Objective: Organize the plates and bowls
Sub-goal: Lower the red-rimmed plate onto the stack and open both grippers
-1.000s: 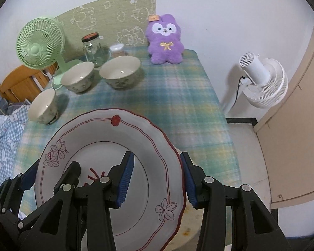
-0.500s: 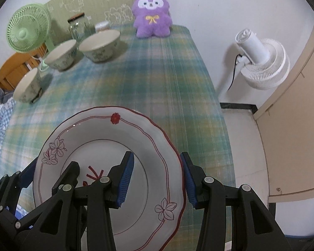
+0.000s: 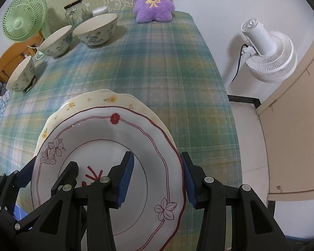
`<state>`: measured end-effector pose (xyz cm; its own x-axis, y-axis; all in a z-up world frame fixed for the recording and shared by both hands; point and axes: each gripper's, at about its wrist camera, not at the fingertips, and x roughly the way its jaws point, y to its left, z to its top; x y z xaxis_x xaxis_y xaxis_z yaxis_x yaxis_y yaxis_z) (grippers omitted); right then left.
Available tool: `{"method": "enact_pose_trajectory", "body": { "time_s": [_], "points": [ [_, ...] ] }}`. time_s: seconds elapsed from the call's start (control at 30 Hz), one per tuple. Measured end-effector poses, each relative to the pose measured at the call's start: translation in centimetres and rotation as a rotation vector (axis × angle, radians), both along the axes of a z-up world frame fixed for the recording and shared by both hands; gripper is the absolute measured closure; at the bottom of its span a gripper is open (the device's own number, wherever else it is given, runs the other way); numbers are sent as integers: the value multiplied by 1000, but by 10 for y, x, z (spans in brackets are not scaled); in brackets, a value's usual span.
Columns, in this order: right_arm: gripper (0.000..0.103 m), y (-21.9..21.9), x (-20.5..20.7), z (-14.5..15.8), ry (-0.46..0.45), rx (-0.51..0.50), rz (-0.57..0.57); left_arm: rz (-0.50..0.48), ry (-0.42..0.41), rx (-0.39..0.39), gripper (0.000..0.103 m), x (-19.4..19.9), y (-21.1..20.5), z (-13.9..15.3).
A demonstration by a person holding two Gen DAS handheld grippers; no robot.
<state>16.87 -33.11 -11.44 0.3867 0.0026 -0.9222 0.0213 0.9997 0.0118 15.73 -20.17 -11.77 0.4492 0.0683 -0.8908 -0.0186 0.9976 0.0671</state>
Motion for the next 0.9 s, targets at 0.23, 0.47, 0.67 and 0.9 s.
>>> {"method": "enact_pose_trajectory", "body": {
  "time_s": [0.23,0.47,0.67,0.9],
  "points": [
    [54,4,4,-4,16,-32,8,-1,-2,22,42,1,-3,-1],
    [50,12,8,-9,21,-75,24,-1,-3,77,42,4,-8,-4],
    [32,16,13,-12,19,-40,42,34,-15,104,41,6,2,-5],
    [26,15,10,-2,5,0,52,57,8,41,28,5,16,2]
  ]
}}
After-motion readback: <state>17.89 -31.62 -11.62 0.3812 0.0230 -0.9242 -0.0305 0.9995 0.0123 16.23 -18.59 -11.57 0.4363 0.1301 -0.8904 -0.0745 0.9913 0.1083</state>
